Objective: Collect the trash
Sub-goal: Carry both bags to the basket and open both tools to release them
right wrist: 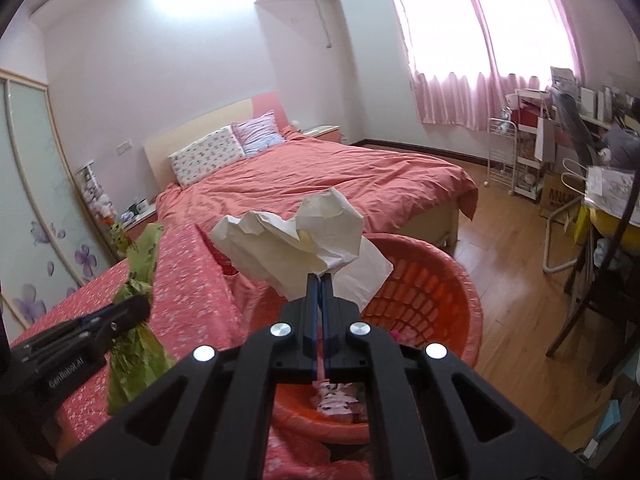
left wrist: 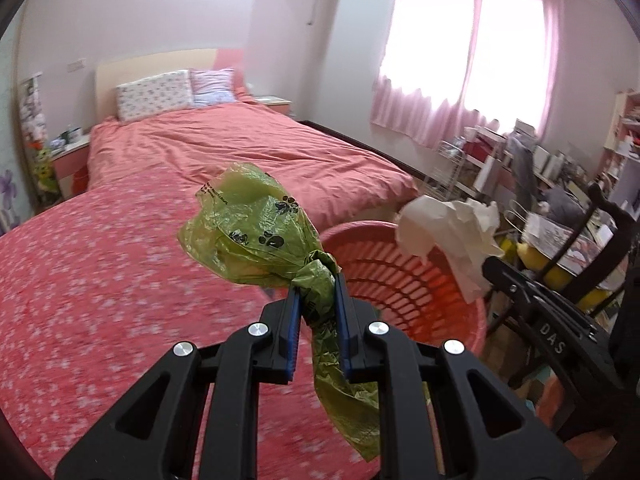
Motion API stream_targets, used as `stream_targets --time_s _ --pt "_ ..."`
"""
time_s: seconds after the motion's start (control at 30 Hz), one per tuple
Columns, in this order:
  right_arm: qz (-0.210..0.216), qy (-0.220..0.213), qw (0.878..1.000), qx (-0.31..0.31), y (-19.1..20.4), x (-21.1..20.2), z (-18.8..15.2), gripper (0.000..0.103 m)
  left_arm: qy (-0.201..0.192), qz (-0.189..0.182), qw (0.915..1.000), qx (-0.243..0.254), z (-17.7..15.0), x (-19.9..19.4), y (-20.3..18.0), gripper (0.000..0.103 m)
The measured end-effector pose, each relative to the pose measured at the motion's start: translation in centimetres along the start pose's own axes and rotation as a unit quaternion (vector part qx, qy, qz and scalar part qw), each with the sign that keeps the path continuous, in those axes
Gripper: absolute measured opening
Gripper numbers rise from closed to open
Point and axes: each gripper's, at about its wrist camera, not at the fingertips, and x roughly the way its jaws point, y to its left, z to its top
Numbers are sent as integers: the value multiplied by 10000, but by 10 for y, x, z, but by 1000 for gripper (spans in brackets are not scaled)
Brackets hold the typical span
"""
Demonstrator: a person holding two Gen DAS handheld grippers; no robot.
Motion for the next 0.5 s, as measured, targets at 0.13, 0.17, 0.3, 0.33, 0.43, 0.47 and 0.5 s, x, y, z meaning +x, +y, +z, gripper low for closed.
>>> stream_targets --time_s 0.13,0.17,0.3,0.33,0.43,0.47,0.5 --pt "-63 -13 9999 96 -15 8 2 3 77 -202 9997 139 1 17 -17 16" --pt "-70 -20 9999 123 -19 9 3 3 97 -241 9995 164 1 20 -20 16" --pt "-104 -26 9997 214 -30 17 6 4 177 -357 9989 232 1 32 -27 16" --pt "-111 -21 9997 234 -31 19 6 4 203 -397 9987 239 2 36 -28 16" --pt "-107 -2 9995 312 -39 25 9 4 246 -458 9983 253 2 41 -30 16" --pt "-87 11 9994 350 -42 28 10 6 273 -483 9982 247 2 43 -30 17" --pt "-73 20 9993 371 -43 30 12 8 310 -466 9981 242 1 46 -30 21"
